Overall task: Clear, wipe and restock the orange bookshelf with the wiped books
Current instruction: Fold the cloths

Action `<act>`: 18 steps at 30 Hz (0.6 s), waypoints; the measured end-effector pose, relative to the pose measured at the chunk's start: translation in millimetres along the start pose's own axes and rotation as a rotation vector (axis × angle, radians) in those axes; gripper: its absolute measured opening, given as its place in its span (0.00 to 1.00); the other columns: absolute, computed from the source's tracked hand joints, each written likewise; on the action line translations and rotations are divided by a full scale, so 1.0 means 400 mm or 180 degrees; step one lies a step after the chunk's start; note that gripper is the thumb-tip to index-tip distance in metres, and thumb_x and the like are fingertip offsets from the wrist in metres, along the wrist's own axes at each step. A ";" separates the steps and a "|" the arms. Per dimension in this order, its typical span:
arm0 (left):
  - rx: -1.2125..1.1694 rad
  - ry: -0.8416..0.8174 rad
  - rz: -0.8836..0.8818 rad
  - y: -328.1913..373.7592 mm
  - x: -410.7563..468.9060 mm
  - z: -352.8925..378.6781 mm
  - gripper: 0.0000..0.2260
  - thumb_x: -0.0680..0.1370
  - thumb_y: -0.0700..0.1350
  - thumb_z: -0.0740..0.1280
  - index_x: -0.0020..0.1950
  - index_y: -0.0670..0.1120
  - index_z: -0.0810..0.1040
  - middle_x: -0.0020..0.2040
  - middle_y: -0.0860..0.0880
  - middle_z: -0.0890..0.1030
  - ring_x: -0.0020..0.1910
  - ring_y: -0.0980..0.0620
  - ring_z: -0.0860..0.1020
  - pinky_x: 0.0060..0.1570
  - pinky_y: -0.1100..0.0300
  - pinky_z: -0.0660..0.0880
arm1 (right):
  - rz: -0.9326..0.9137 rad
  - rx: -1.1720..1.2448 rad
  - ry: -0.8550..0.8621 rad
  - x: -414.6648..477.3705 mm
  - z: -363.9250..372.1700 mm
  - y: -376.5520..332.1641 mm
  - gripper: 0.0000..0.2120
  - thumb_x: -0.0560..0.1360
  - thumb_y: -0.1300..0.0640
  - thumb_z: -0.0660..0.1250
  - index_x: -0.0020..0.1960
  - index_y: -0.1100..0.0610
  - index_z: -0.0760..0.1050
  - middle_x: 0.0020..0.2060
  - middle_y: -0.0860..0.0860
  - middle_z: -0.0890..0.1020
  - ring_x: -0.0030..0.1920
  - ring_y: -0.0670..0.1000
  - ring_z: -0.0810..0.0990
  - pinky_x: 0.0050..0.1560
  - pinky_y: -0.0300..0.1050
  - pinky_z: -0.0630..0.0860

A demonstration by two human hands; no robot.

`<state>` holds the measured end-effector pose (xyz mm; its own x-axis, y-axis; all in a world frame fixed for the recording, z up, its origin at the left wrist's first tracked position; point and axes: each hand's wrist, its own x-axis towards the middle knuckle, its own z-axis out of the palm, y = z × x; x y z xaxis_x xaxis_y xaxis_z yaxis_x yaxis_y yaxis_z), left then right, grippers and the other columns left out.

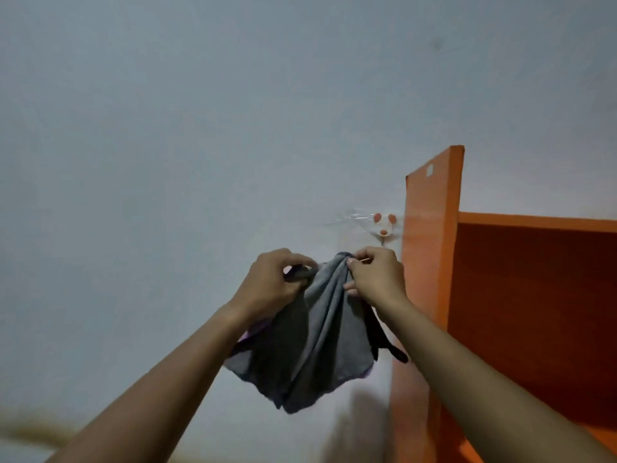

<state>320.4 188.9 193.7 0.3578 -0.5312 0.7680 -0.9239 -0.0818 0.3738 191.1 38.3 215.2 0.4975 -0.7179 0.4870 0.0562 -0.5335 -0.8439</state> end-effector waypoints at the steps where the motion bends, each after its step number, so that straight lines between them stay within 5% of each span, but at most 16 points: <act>1: -0.0024 0.0091 0.0049 -0.019 0.038 0.027 0.13 0.71 0.44 0.70 0.52 0.54 0.87 0.45 0.53 0.85 0.46 0.54 0.82 0.51 0.52 0.79 | 0.0032 -0.0124 0.0188 0.026 0.011 -0.002 0.08 0.76 0.58 0.68 0.40 0.50 0.80 0.40 0.52 0.85 0.33 0.54 0.86 0.41 0.50 0.85; 5: -0.0024 0.0359 0.0188 -0.018 0.166 0.149 0.08 0.76 0.43 0.70 0.51 0.49 0.88 0.41 0.47 0.82 0.41 0.46 0.80 0.44 0.52 0.77 | -0.0229 -0.1122 0.0984 0.131 0.003 -0.025 0.08 0.76 0.63 0.61 0.46 0.52 0.75 0.41 0.50 0.77 0.39 0.52 0.75 0.39 0.41 0.69; 9: -0.0063 0.0449 0.0013 -0.026 0.261 0.268 0.11 0.77 0.44 0.65 0.44 0.45 0.87 0.39 0.45 0.78 0.39 0.43 0.77 0.37 0.55 0.70 | -0.0403 -0.1216 0.1288 0.243 -0.001 -0.018 0.15 0.77 0.68 0.59 0.37 0.53 0.74 0.38 0.48 0.76 0.39 0.51 0.74 0.36 0.30 0.67; 13: -0.0116 0.0280 -0.0264 -0.052 0.315 0.349 0.11 0.75 0.38 0.64 0.38 0.42 0.84 0.38 0.41 0.80 0.38 0.38 0.78 0.34 0.55 0.67 | -0.0405 -0.1780 0.1241 0.313 0.019 0.041 0.12 0.81 0.64 0.55 0.54 0.61 0.78 0.54 0.61 0.79 0.55 0.61 0.77 0.49 0.46 0.66; 18: -0.0078 0.0213 -0.0296 -0.118 0.271 0.425 0.10 0.71 0.38 0.63 0.33 0.43 0.82 0.32 0.43 0.78 0.34 0.42 0.76 0.32 0.50 0.70 | -0.0287 -0.2220 0.1288 0.330 0.054 0.152 0.13 0.82 0.63 0.56 0.62 0.62 0.76 0.56 0.61 0.78 0.58 0.63 0.77 0.49 0.48 0.67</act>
<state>379.6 -8.3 170.8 0.4509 -0.4647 0.7621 -0.8830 -0.1072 0.4570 278.7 -79.2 223.2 0.1576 -0.6938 0.7028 -0.5379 -0.6571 -0.5281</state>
